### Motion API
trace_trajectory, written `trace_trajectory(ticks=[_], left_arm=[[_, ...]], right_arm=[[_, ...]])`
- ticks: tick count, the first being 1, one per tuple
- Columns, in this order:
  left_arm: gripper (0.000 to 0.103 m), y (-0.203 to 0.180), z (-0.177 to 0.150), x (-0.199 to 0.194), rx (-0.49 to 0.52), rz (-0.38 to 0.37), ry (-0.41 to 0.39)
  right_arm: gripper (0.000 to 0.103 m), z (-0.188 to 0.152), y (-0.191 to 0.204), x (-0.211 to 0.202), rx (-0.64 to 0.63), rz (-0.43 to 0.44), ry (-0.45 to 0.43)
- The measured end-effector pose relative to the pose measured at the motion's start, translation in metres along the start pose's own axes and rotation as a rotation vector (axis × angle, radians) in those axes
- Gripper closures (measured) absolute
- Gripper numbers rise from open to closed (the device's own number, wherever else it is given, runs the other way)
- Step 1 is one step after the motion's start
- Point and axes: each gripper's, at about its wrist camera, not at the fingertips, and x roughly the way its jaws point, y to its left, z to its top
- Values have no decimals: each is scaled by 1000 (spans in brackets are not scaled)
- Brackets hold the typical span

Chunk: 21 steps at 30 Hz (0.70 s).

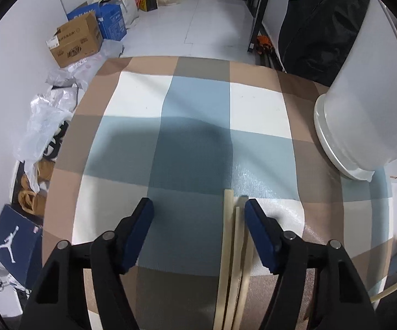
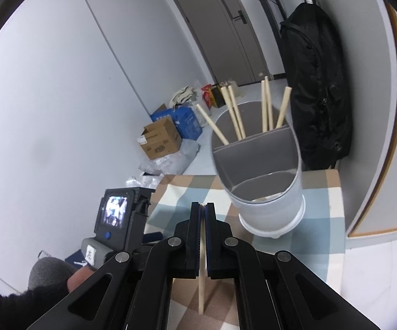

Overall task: Organize utensils
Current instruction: 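Lift the stick with the right gripper while the left gripper grasps a stick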

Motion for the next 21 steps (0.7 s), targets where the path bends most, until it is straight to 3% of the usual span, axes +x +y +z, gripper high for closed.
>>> trace_trajectory(ticks=[11,13,18,21], left_arm=[[60,7,6,2,-1,2,3],[69,8,8,2,-12,-7,6],[75,7,16,6,-8,-12,36],[87,5,20,8,14,19,45]], right_arm=[[101,-1,-1,-6,9,0,-7],[101,-1,1,-6,2,-2,-8],[101,-2,2,-6,3,-4,-11],[101,-3,1,-6,8,-6,-11]])
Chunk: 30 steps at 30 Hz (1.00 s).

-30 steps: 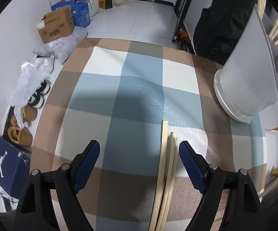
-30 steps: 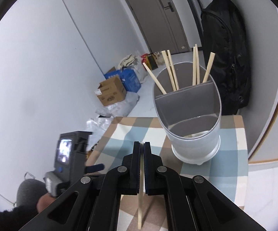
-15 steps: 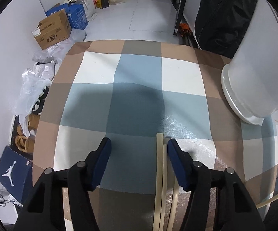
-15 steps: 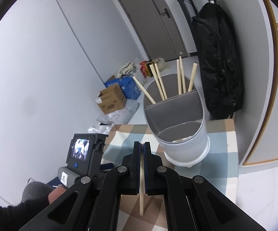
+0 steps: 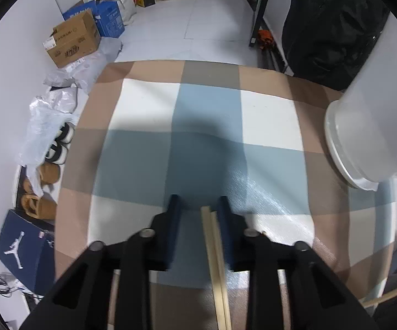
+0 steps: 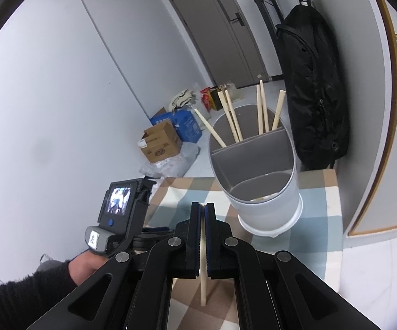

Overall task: Organize utensils
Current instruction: 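Lift the stick with the right gripper while the left gripper grasps a stick, then close the left gripper on a wooden stick and lift it off the blanket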

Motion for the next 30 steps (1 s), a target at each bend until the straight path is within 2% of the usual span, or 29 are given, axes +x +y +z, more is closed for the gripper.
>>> trace_trajectory(ticks=[1,2,6,7,11,18,21,30], left_arm=[[95,1,1,0,-4,-5,6],[97,3,3,1,-16,-15,12],[99,12,4,1,-67,-82,15],[103,15,3,1,-79,-98,15],[103,25,0,-1,-117,-136,7],[103,33,-1,-3,-154,-148,-9],[103,32,-1,-1,-144,-213,20],[103,16,-13,-5,39,-89,13]], right_arm=[[101,0,0,0,0,-1,0],[101,0,0,0,-2,-4,-1],[101,0,0,0,-3,-9,-2],[101,0,-1,0,-1,-10,-2],[101,1,0,2,5,-8,-1],[101,0,8,4,-17,-4,-7],[101,0,9,4,-19,-7,-9],[101,0,9,7,-22,-9,-10]])
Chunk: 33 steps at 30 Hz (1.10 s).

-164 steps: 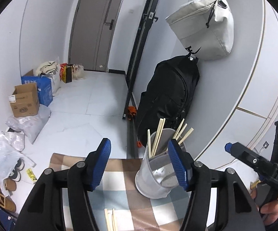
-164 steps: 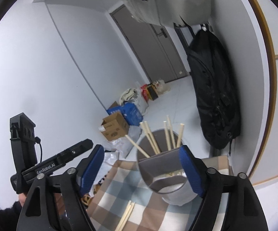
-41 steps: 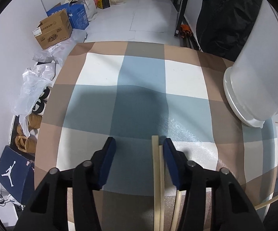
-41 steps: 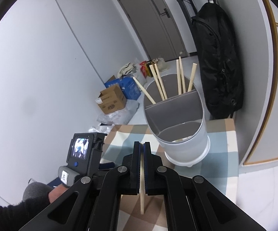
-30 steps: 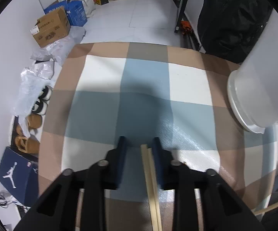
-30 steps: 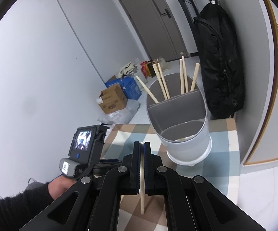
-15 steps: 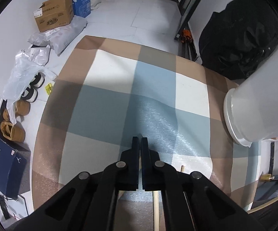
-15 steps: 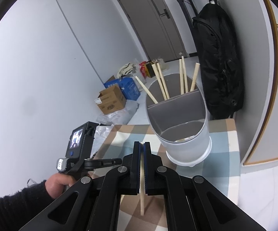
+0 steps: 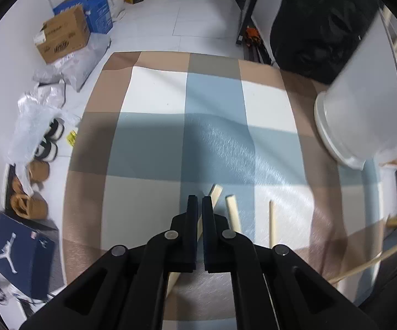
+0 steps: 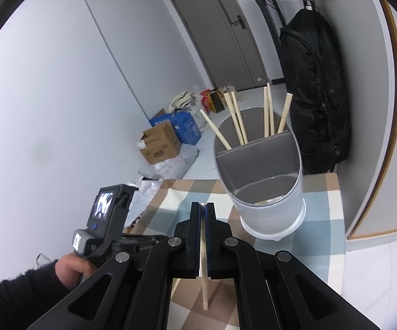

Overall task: Organize utensils
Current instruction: 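Close the left gripper on a wooden stick and lift it off the blanket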

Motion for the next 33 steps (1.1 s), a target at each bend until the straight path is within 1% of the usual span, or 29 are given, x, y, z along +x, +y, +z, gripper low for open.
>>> trace_trajectory(ticks=[3,4,5,7,9,11,14,21,23,24,25,27,30,33], left_arm=[[102,-1,-4,1,39,9,-9],[98,1,-6,-1,46,14,-13],[94,0,-7,0,56,13,-16],[66,0,-9,0,75,7,-19],[64,1,-13,-3,100,24,-41],[64,2,-12,-1,112,52,-39],[64,9,-11,1,101,49,-52],[65,1,-5,3,142,65,-55],[71,-4,-5,4,160,64,-56],[78,-7,-4,4,173,60,-54],[88,-10,-3,4,188,51,-51],[98,-13,-2,5,208,44,-52],[100,-16,-2,5,221,56,-69],[101,-10,-1,4,183,48,-81]], right_arm=[[101,1,0,1,3,4,1],[101,1,0,1,2,4,1],[101,1,1,1,3,5,0],[101,1,2,2,1,8,0],[101,1,3,1,-2,9,0],[101,1,2,1,1,9,1],[101,2,0,1,7,8,3],[101,2,0,2,6,15,4],[101,3,0,2,6,16,6],[101,3,0,2,8,16,6],[101,3,0,2,10,19,7],[101,3,0,2,6,17,5],[101,3,0,3,7,15,6],[101,4,-2,3,9,11,4]])
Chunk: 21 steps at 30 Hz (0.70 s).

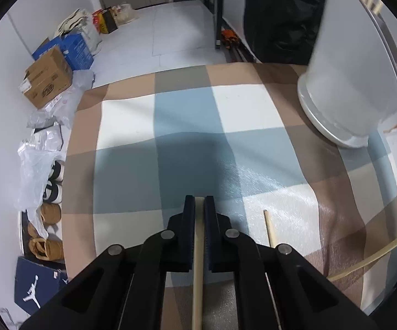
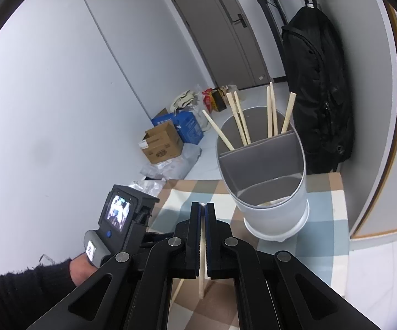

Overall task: Organize utensils
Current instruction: 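Close the left gripper on a wooden stick and lift it off the blanket, then carry both held sticks up and over the white holder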

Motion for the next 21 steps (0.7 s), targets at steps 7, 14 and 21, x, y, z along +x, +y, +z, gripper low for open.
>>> trace_trajectory(ticks=[7,14,21], left_arm=[[101,15,1,-39,-110,-1,-142],[101,14,-4,-101,-170,-34,-346],[101,6,6,-145,-207,-95,-513]], right_arm=[[101,0,4,-2,-16,-1,-9],[101,-1,15,-11,-52,-8,-36],[101,11,25,-24,-73,-6,-75]])
